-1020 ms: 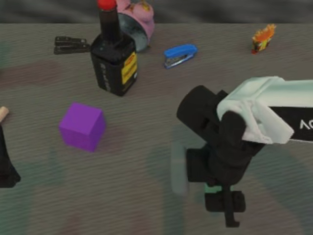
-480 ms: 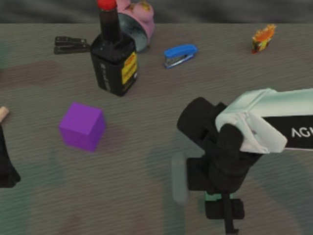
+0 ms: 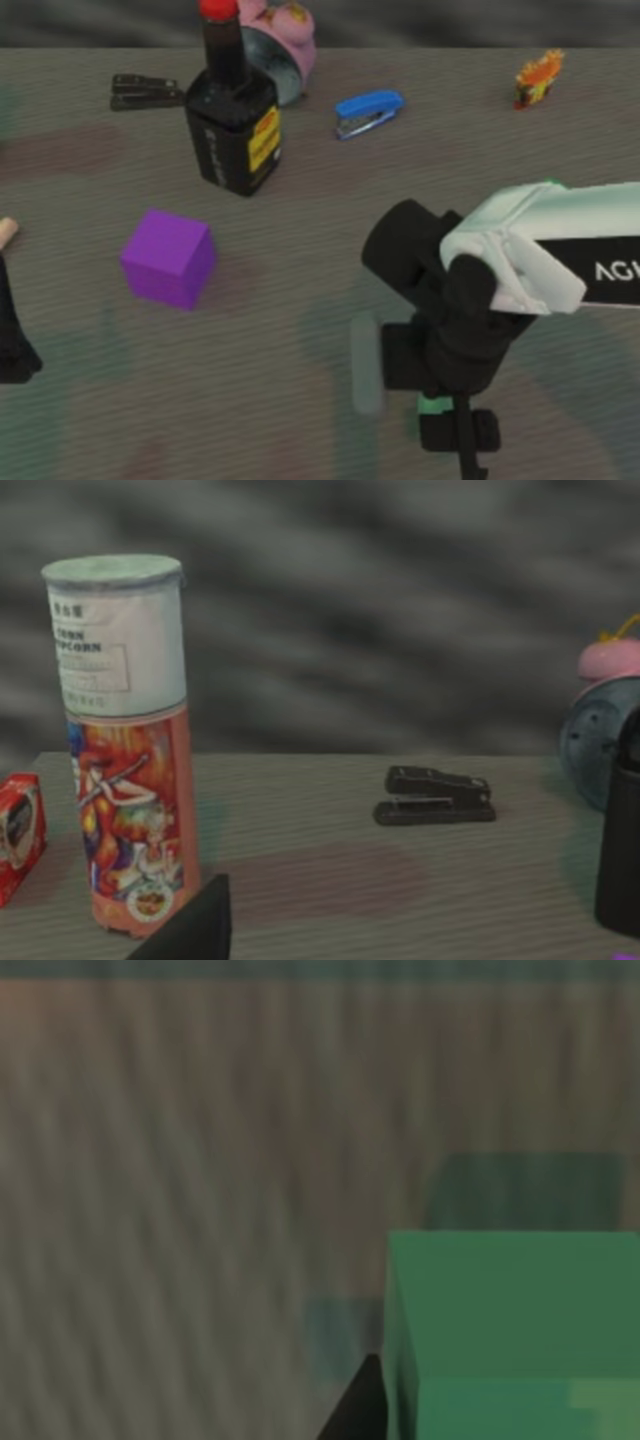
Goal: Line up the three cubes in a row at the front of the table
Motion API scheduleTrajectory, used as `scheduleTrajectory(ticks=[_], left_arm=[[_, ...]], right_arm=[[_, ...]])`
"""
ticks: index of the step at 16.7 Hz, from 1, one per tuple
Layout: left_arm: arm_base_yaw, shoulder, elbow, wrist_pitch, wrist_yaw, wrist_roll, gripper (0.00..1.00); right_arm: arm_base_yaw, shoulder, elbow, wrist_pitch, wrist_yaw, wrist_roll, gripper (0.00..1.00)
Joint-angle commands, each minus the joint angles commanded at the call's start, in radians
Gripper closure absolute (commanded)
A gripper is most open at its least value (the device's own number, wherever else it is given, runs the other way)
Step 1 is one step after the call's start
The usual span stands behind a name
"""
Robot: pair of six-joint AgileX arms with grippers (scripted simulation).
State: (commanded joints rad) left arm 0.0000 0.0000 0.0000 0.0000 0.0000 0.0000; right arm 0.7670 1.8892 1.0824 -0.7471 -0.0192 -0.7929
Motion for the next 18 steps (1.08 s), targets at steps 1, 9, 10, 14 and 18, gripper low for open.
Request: scheduleTrajectory(ticks=[1,9,10,14,18], left_arm=[[0.000,0.000,0.000,0.000,0.000,0.000,0.00],[0.000,0.000,0.000,0.000,0.000,0.000,0.00],[0.000,0.000,0.000,0.000,0.000,0.000,0.00],[0.000,0.000,0.000,0.000,0.000,0.000,0.00],[0.000,0.000,0.000,0.000,0.000,0.000,0.00]], right_arm=[[0.000,0.000,0.000,0.000,0.000,0.000,0.17],[0.000,0.000,0.000,0.000,0.000,0.000,0.00],[0.000,0.000,0.000,0.000,0.000,0.000,0.00],[0.002,-0.007,0.015,-0.017,0.000,-0.004,0.00],[0.002,-0.064,0.096,-0.169,0.000,-0.006,0.00]])
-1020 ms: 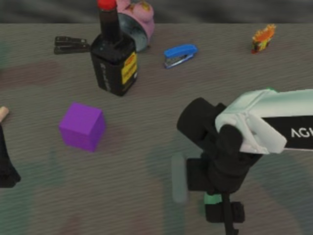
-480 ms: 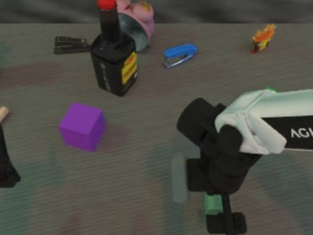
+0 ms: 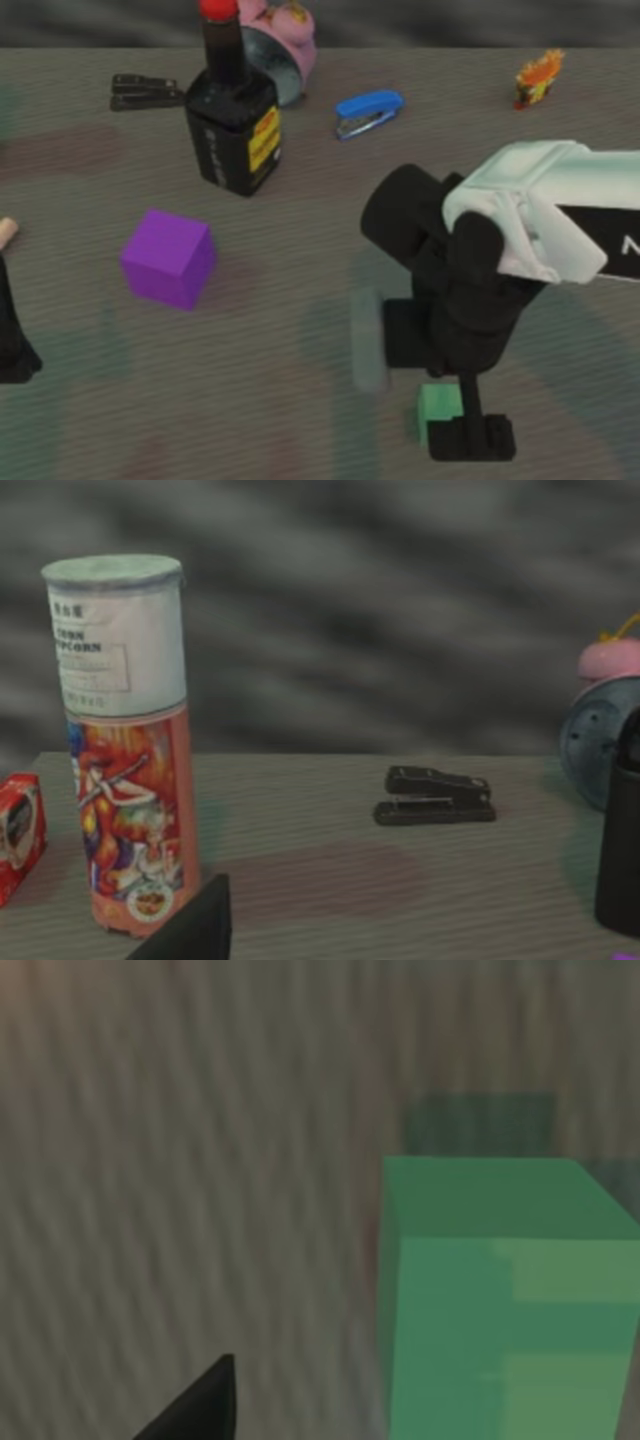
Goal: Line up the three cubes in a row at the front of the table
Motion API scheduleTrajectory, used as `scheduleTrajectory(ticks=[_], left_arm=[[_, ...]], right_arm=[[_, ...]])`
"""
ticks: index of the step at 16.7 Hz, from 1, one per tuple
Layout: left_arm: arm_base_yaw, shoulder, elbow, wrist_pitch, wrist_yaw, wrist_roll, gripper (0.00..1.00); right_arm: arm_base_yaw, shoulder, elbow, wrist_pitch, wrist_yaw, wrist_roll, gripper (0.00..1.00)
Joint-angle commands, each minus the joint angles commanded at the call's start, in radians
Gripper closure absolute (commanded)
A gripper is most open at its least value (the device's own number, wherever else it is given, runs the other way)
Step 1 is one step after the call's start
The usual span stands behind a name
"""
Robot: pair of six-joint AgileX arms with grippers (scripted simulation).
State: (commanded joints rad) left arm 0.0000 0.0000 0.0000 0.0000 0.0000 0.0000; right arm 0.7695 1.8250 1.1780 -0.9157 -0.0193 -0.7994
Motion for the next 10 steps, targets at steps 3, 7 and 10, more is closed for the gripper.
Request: scheduleTrajectory(ticks=[3,7,10], left_arm=[[0.000,0.000,0.000,0.000,0.000,0.000,0.00],[0.000,0.000,0.000,0.000,0.000,0.000,0.00],[0.000,0.000,0.000,0.000,0.000,0.000,0.00]], right_arm=[[0.001,-0.045,0.052,-0.092,-0.001,-0.002,0.00],[-0.002,-0.049,0.056,-0.100,0.000,-0.001,0.00],[-0.030,-0.015,0.093,-0.116,0.001,0.000,0.00]])
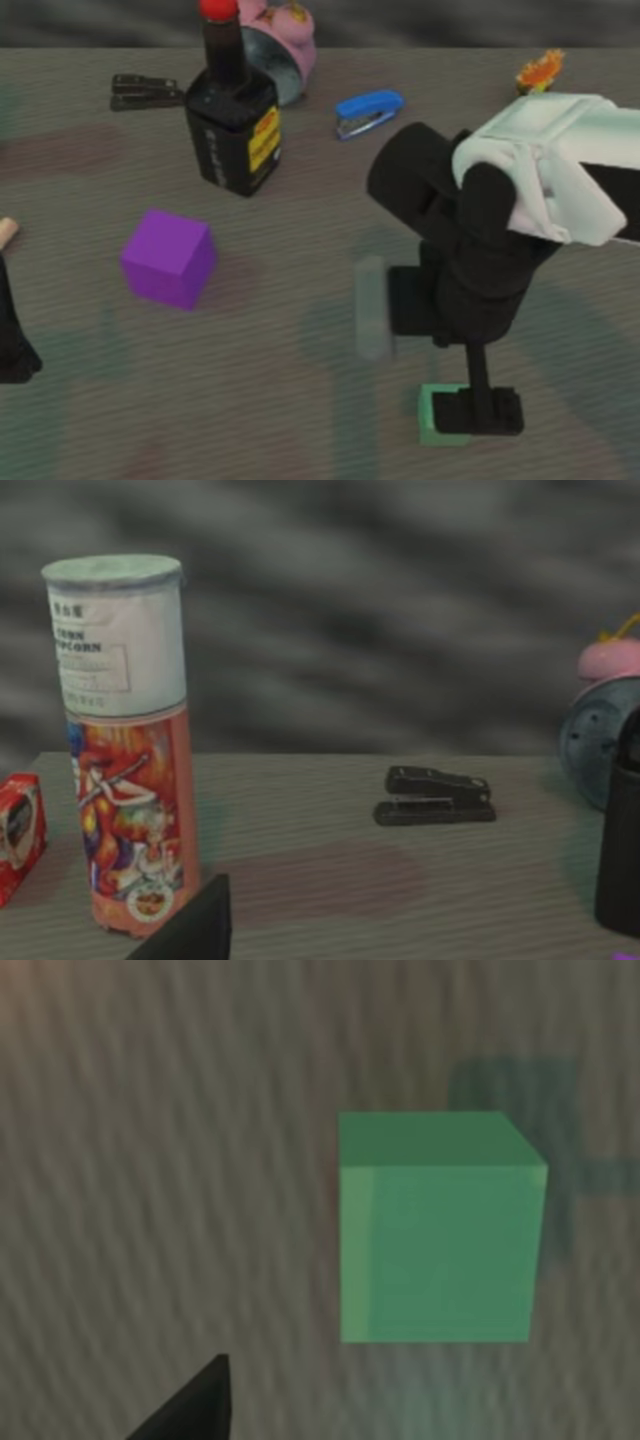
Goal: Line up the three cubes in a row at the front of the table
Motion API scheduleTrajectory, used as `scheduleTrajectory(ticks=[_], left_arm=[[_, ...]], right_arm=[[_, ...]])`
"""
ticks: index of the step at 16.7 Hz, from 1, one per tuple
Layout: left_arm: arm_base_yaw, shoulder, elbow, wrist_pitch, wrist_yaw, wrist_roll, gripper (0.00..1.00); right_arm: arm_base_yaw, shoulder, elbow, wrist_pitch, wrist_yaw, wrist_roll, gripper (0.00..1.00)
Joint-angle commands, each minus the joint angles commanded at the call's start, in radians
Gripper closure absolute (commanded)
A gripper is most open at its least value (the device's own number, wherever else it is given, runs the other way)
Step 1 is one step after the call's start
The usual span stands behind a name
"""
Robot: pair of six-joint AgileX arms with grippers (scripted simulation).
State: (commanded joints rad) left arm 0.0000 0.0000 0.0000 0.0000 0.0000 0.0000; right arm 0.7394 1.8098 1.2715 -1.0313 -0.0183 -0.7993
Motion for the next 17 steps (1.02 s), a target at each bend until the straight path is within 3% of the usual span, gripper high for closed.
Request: scheduleTrajectory(ticks=[3,12,17], left_arm=[[0.000,0.000,0.000,0.000,0.000,0.000,0.00],[0.000,0.000,0.000,0.000,0.000,0.000,0.00],[0.000,0.000,0.000,0.000,0.000,0.000,0.00]], right_arm=[[-0.096,0.107,0.133,-0.048,0.004,0.012,0.00],[-0.510,0.500,0.730,-0.227,0.021,0.083,0.00],[-0.562,0.543,0.786,-0.244,0.023,0.094,0.00]])
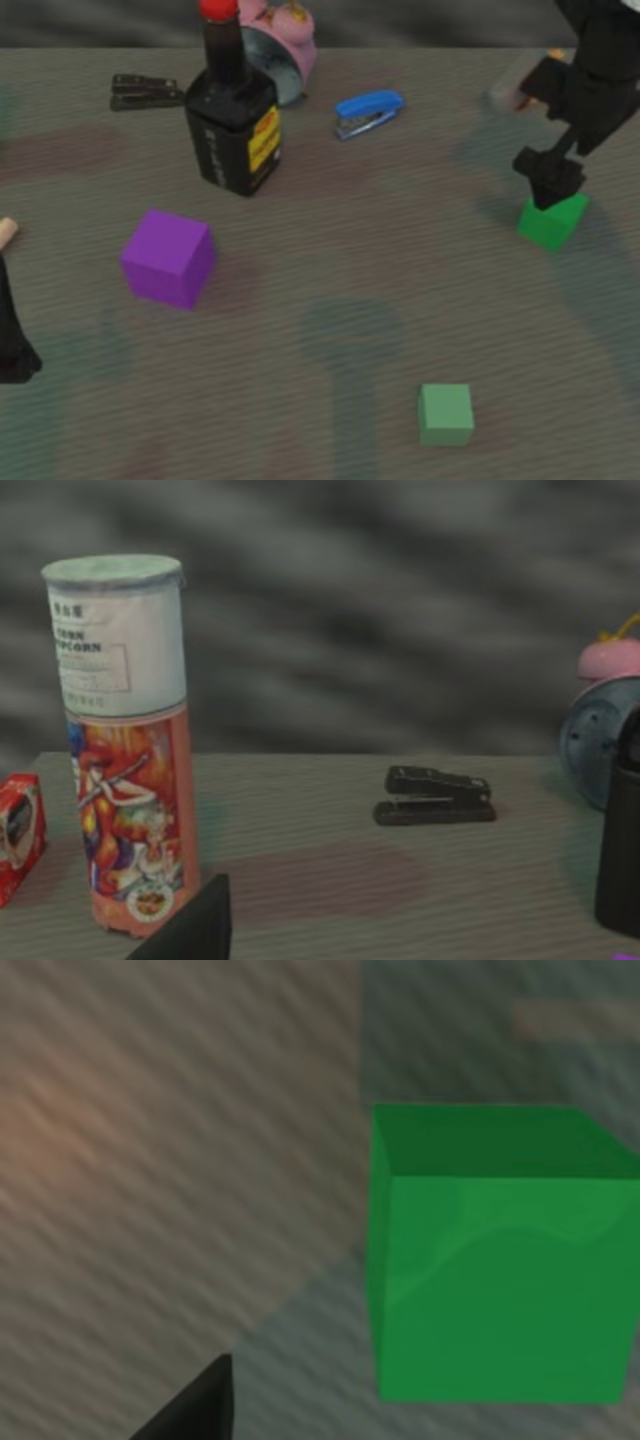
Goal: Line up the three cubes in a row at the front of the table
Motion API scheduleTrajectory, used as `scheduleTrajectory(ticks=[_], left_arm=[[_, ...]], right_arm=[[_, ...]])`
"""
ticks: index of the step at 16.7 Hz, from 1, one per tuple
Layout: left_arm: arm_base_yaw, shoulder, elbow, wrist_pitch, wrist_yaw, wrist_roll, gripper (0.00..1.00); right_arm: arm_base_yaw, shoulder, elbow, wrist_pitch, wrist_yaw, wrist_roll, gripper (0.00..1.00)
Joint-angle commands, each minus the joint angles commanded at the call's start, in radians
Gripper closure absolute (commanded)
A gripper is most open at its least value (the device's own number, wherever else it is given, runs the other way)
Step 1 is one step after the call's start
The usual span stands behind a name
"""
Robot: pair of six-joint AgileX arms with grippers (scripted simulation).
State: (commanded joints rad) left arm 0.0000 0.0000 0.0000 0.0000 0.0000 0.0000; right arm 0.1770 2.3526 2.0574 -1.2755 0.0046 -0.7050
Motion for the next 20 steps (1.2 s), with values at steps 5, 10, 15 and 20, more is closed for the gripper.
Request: scheduleTrajectory(ticks=[5,10,15,20], left_arm=[[0.000,0.000,0.000,0.000,0.000,0.000,0.00],[0.000,0.000,0.000,0.000,0.000,0.000,0.00],[0.000,0.000,0.000,0.000,0.000,0.000,0.00],[0.000,0.000,0.000,0.000,0.000,0.000,0.00]], right_arm=[[0.001,0.008,-0.037,0.042,0.000,0.002,0.00],[0.001,0.065,-0.173,0.247,0.001,0.003,0.00],[0.001,0.085,-0.212,0.298,0.001,0.002,0.00],[0.001,0.085,-0.212,0.298,0.001,0.002,0.30]])
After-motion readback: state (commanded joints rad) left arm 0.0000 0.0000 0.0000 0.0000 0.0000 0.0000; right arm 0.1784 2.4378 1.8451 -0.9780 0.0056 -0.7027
